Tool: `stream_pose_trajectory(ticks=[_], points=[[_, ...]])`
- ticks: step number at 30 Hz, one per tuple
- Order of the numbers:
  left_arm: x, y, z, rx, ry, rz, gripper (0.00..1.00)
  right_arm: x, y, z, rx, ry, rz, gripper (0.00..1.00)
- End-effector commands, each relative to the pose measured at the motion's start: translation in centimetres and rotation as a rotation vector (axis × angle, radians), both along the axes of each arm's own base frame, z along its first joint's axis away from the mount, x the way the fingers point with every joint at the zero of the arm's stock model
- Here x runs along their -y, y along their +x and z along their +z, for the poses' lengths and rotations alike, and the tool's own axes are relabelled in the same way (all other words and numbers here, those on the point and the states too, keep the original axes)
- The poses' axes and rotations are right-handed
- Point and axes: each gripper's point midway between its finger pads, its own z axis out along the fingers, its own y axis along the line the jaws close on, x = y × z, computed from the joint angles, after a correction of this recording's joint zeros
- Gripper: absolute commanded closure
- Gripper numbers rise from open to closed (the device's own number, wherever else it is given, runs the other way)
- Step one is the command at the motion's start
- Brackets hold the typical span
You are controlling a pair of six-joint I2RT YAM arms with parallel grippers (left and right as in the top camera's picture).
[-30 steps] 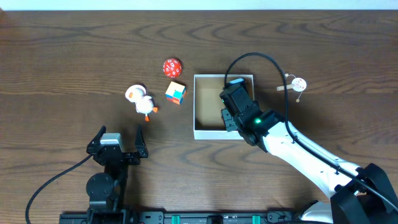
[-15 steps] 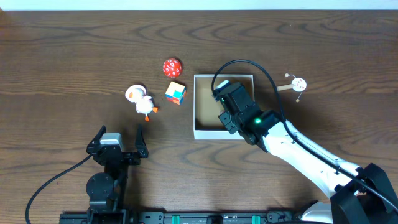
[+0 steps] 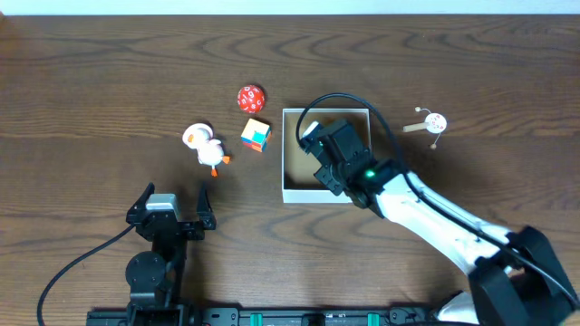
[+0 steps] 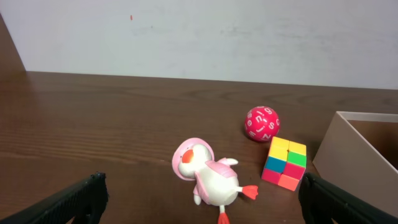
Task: Pack container
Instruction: 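Lower the truck into the box and open the right gripper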
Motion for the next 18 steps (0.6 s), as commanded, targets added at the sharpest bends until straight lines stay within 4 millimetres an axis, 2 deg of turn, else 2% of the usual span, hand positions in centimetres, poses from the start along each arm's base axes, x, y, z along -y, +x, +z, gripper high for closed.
stream_pose_trajectory(ticks=[1, 7, 18], points=[[-0.1, 0.0, -1.7, -0.042, 0.017, 0.003, 0.02, -0.7, 0.5, 0.2, 0.014, -0.005, 0.033, 0.99], [-0.1, 0.0, -1.7, -0.042, 0.017, 0.003, 0.02, 0.5, 1.3, 0.3, 0.041, -0.035, -0.009, 0.99], [-0.1, 0.0, -1.7, -0.042, 0.018, 0.003, 0.02, 2.0, 1.4, 0.1, 0.045, -0.102, -0.049, 0.99]])
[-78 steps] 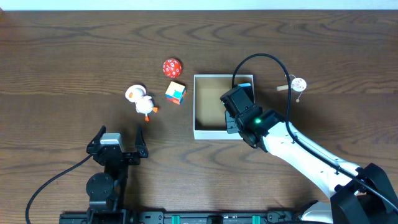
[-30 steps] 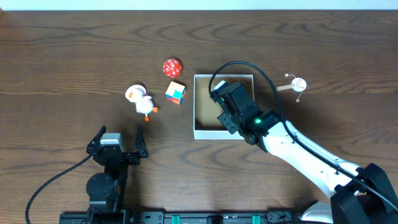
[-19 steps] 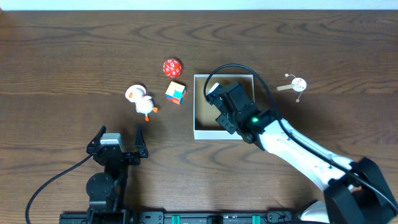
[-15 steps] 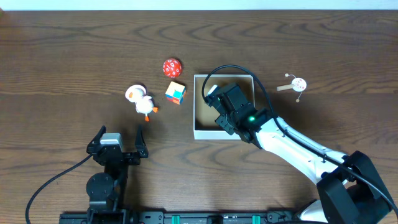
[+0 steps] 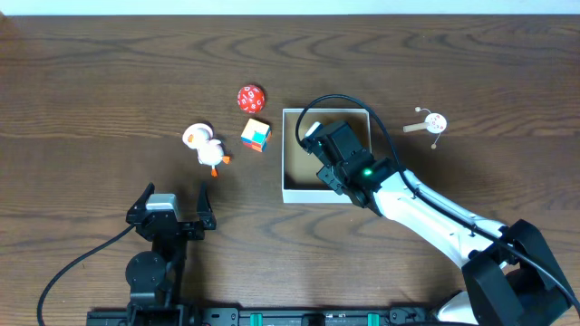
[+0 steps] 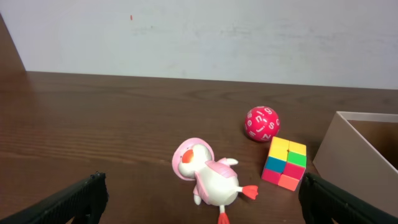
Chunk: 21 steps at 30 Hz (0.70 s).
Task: Pack container
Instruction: 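Lower the truck into the box and open the right gripper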
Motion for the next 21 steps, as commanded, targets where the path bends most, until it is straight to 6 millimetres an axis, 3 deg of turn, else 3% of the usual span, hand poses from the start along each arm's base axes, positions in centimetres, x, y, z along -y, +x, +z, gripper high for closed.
stream_pose_trajectory(ticks=[1, 19, 21], points=[[-0.1, 0.0, -1.7, -0.041, 0.018, 0.003, 0.02, 0.7, 0.7, 0.6, 0.023, -0.029, -0.020, 0.99], [-0.1, 0.0, -1.7, -0.041, 0.017, 0.003, 0.02, 2.7, 0.9, 0.6, 0.030, -0.097, -0.083, 0.99], [-0.1, 0.0, -1.7, -0.041, 0.017, 0.003, 0.02, 2.5, 1.1, 0.9, 0.037, -0.092, -0.084, 0.92]])
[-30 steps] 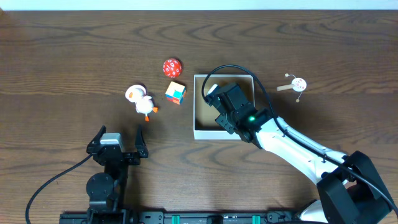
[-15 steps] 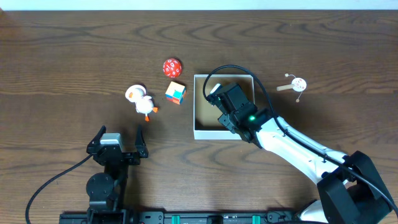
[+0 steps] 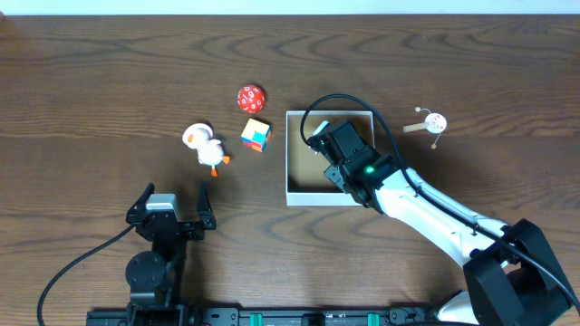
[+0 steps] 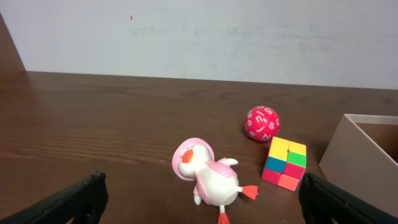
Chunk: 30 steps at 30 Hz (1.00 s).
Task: Pack container
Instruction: 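Lower the truck into the box and open the right gripper, then move the right gripper right over the pig rattle drum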
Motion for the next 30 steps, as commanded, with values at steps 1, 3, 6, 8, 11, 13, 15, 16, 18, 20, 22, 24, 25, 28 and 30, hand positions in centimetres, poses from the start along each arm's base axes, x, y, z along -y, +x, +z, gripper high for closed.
stream_pose_trajectory(ticks=[1, 3, 6, 8, 11, 13, 15, 16, 18, 20, 22, 24, 25, 28, 30], points=[[-0.1, 0.0, -1.7, -0.041, 0.017, 0.003, 0.02, 0.1, 1.0, 1.2, 0.038, 0.002, -0.026, 0.89], [-0.1, 0.0, -1.7, -0.041, 0.017, 0.003, 0.02, -0.1, 1.3, 2.2, 0.057, 0.035, -0.052, 0.83], [-0.1, 0.0, -1.7, -0.041, 0.017, 0.003, 0.02, -0.6, 1.9, 4.5, 0.095, 0.116, -0.118, 0.79], [-0.1, 0.0, -1.7, -0.041, 0.018, 0.003, 0.02, -0.8, 2.2, 6.7, 0.126, 0.174, -0.159, 0.78], [-0.1, 0.0, -1.7, -0.041, 0.017, 0.003, 0.02, -0.4, 2.2, 10.1, 0.161, 0.237, -0.209, 0.67], [-0.1, 0.0, -1.7, -0.041, 0.018, 0.003, 0.02, 0.4, 2.2, 12.2, 0.187, 0.284, -0.260, 0.58], [-0.1, 0.0, -1.7, -0.041, 0.018, 0.003, 0.02, 1.7, 2.2, 14.4, 0.214, 0.340, -0.324, 0.35], [-0.1, 0.0, -1.7, -0.041, 0.018, 0.003, 0.02, 2.4, 2.1, 15.3, 0.226, 0.365, -0.356, 0.24], [-0.1, 0.0, -1.7, -0.041, 0.018, 0.003, 0.02, 4.3, 1.9, 17.1, 0.252, 0.405, -0.420, 0.14], [-0.1, 0.0, -1.7, -0.041, 0.018, 0.003, 0.02, 6.4, 1.5, 18.5, 0.281, 0.418, -0.464, 0.04], [-0.1, 0.0, -1.7, -0.041, 0.018, 0.003, 0.02, 8.4, 1.1, 19.7, 0.309, 0.427, -0.503, 0.01], [-0.1, 0.0, -1.7, -0.041, 0.018, 0.003, 0.02, 9.9, 0.7, 20.9, 0.342, 0.442, -0.535, 0.01], [-0.1, 0.0, -1.7, -0.041, 0.018, 0.003, 0.02, 10.4, 0.5, 21.3, 0.353, 0.447, -0.545, 0.01], [-0.1, 0.0, -1.7, -0.041, 0.018, 0.003, 0.02, 11.8, -0.4, 21.8, 0.357, 0.443, -0.573, 0.01], [-0.1, 0.0, -1.7, -0.041, 0.018, 0.003, 0.02, 12.9, -0.4, 21.7, 0.362, 0.431, -0.605, 0.01]])
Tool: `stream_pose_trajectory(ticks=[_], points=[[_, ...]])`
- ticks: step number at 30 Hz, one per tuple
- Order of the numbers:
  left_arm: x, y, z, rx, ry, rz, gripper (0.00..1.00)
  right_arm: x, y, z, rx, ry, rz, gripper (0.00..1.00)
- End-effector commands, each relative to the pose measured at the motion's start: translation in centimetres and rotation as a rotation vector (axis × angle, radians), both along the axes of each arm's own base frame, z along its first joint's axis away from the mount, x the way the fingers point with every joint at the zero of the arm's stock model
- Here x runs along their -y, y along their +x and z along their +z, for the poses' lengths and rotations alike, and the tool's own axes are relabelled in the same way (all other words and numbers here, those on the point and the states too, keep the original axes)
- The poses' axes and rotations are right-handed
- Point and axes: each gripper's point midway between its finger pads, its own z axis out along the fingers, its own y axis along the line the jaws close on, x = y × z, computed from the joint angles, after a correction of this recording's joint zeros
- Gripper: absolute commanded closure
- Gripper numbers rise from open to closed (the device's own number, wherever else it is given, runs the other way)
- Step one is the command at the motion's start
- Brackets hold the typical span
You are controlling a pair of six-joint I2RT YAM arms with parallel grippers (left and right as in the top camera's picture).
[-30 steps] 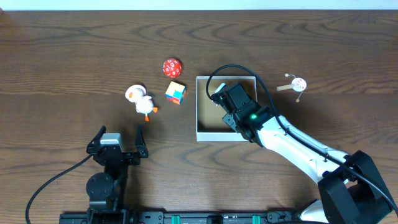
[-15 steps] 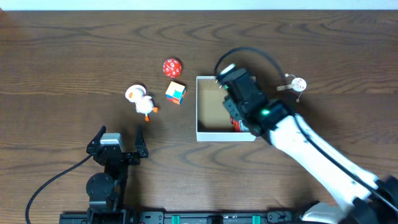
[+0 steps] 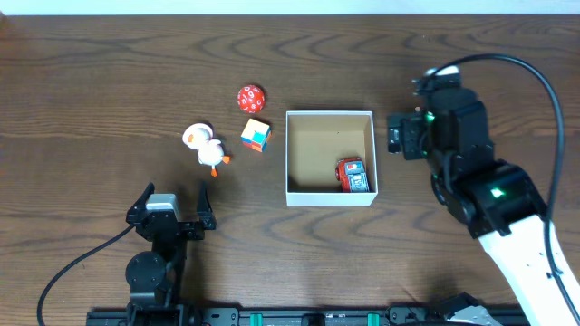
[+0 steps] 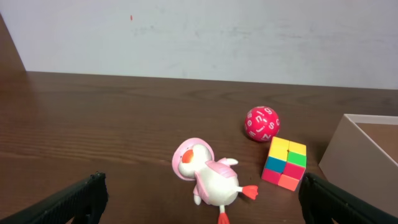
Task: Pack container
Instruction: 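Move the right gripper right over the pig rattle drum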
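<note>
The white box (image 3: 330, 114) stands mid-table with a red toy car (image 3: 352, 175) lying in its near right corner. Left of the box lie a coloured cube (image 3: 256, 135), a red ball (image 3: 250, 97) and a white duck (image 3: 207, 147). My right gripper (image 3: 399, 136) hangs raised just right of the box, apparently open, with nothing seen in it. My left gripper (image 3: 174, 201) rests open near the front edge. From the left wrist the duck (image 4: 208, 177), cube (image 4: 285, 163), ball (image 4: 262, 123) and box corner (image 4: 367, 146) show ahead of the open left gripper (image 4: 202, 202).
The right arm (image 3: 503, 208) crosses the right part of the table and covers what lies beneath it. Bare brown tabletop (image 3: 109, 81) stretches at the left and back. A pale wall stands behind the table in the left wrist view.
My right gripper was down inside the box; now it is raised to the right of the box. The red car lies uncovered in the box. The small white thing at right is now hidden.
At all three earlier moments my right gripper was low inside the box, and the box sat slightly further right at the last one. Now the gripper is out and the car lies there. Left arm, duck, cube and ball stayed put.
</note>
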Motion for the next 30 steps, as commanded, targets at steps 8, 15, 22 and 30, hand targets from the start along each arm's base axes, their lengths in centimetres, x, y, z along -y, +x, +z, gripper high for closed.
stream_pose_trajectory(ticks=[8, 15, 22, 30], points=[[-0.1, 0.0, -1.7, -0.041, 0.017, 0.003, 0.02, 7.3, 1.6, -4.9, -0.156, 0.075, -0.334, 0.01], [-0.1, 0.0, -1.7, -0.041, 0.018, 0.003, 0.02, 8.5, 3.8, -11.3, -0.285, 0.161, -0.503, 0.18], [-0.1, 0.0, -1.7, -0.041, 0.018, 0.003, 0.02, 7.4, 5.0, -15.3, -0.309, 0.426, -0.758, 0.27], [-0.1, 0.0, -1.7, -0.041, 0.018, 0.003, 0.02, 7.1, 6.9, -15.1, -0.202, 0.632, -0.919, 0.30]])
